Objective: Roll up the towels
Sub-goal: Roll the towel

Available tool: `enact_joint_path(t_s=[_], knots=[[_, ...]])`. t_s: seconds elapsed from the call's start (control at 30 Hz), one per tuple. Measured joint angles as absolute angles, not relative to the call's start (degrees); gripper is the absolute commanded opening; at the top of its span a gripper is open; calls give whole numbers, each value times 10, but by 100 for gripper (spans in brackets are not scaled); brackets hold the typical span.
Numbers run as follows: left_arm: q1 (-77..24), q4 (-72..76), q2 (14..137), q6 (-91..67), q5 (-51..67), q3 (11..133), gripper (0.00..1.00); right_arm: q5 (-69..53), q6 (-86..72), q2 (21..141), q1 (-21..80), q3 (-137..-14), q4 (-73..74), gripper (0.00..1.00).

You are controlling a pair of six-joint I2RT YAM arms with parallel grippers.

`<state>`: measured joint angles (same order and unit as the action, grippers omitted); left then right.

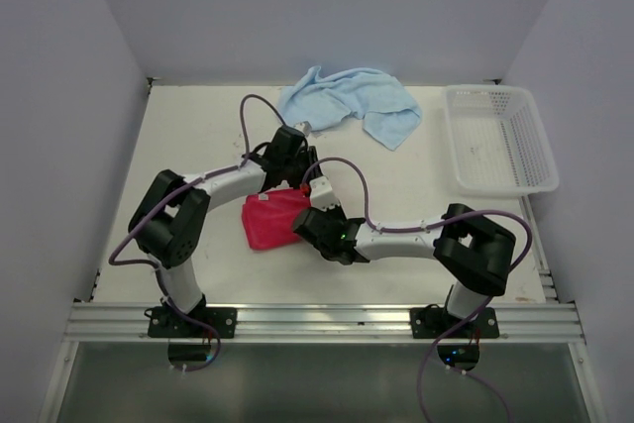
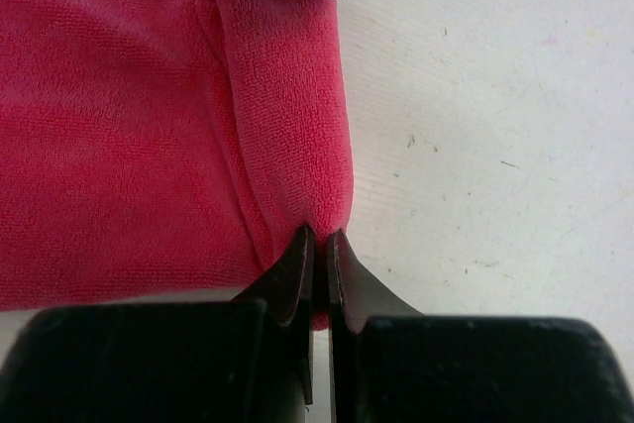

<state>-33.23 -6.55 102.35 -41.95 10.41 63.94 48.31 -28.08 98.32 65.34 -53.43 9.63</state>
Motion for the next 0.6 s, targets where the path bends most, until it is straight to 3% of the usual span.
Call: enact_joint_path(t_s=[0.37,0.6], knots=[[-345,-156,1072,-367,61,706,31,483,-287,983,653,-535,93,0],[-354,-188,1091,-342,29,726,13,483,-294,983,653,-535,81,0]])
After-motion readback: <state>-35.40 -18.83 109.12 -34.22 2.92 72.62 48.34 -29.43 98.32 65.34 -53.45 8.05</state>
